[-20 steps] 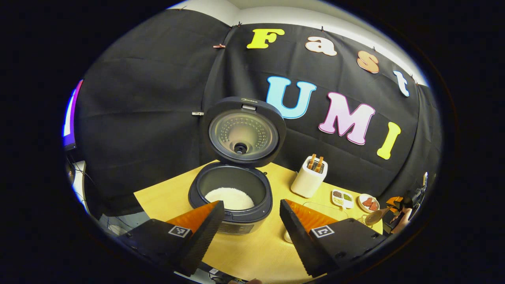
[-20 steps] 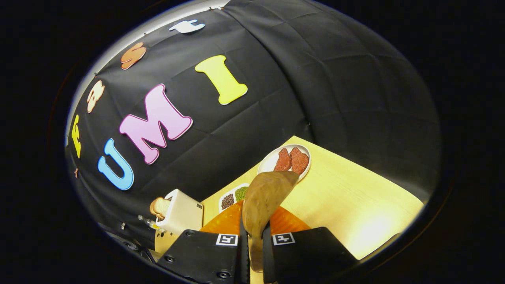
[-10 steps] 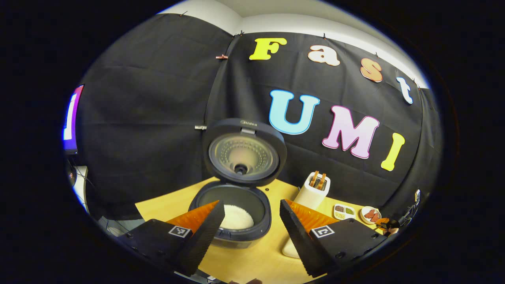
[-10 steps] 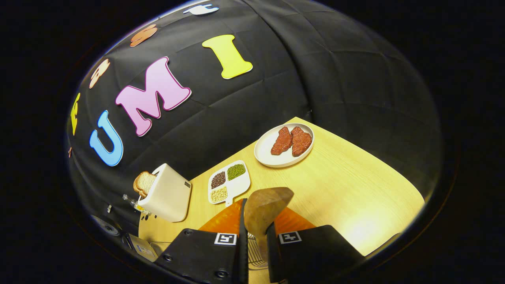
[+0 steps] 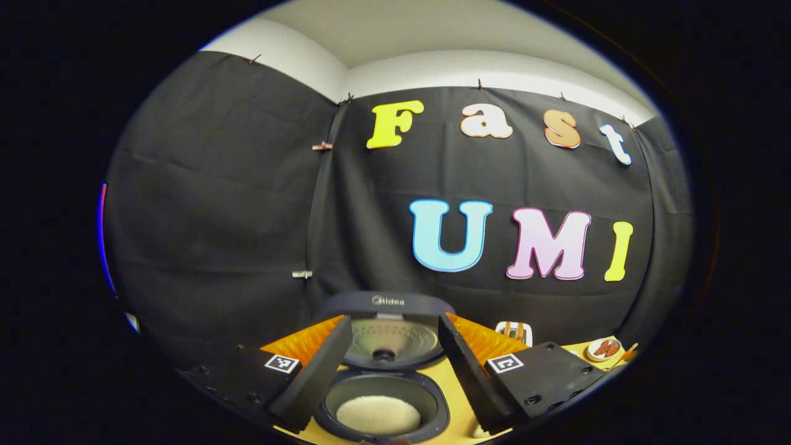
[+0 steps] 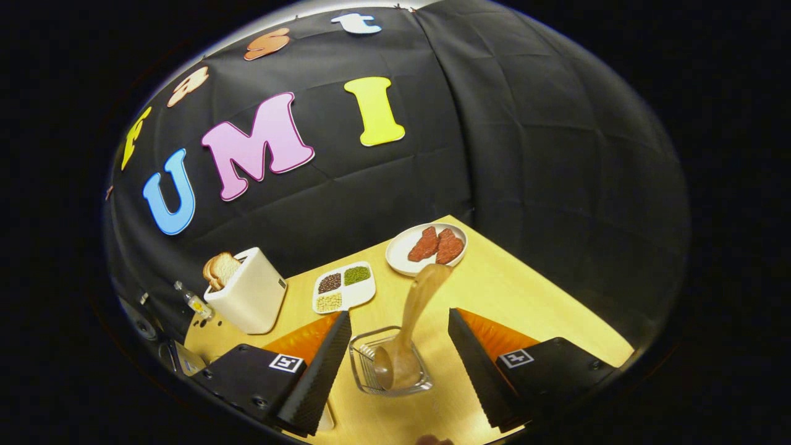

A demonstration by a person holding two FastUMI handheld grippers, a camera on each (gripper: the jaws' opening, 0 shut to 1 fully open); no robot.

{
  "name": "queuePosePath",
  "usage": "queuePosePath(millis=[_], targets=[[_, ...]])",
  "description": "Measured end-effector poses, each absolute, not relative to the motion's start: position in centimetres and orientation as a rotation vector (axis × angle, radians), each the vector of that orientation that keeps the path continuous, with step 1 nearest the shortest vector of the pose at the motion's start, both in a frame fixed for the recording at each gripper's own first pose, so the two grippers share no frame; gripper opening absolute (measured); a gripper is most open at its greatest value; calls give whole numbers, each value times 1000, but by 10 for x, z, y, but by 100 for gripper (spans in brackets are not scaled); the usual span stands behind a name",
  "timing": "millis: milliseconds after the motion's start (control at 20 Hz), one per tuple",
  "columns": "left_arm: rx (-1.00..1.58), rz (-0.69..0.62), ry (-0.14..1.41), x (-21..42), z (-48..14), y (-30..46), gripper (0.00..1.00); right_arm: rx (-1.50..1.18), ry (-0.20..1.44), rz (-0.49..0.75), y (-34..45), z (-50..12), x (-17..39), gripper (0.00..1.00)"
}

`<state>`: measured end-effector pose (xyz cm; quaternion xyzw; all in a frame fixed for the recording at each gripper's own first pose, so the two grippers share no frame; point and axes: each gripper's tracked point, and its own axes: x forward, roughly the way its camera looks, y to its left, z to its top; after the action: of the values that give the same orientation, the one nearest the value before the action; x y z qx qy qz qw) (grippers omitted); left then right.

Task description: Close the left gripper, press the button to open the rice cooker; take a wooden spoon from the chopstick holder with the right hand, scoop a spoonful of rice and pour it into the rice cooker, then put the wooden spoon back into the chopstick holder.

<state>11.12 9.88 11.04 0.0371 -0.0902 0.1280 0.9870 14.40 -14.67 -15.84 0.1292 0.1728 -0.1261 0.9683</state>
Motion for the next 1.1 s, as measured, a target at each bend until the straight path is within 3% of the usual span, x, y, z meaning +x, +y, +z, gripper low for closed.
queuePosePath(millis=[300,600,850,1100], targets=[[187,208,-272,176,136,114,92,93,294,-232,-133,-127,60,98],[215,203,-209,225,121,130,93,1,225,-157,-99,-86,4,98],[178,224,-119,211,105,126,97,56,201,-83,-72,-70,0,98],[78,272,85,153,50,112,98,72,248,3,-54,-85,15,98]])
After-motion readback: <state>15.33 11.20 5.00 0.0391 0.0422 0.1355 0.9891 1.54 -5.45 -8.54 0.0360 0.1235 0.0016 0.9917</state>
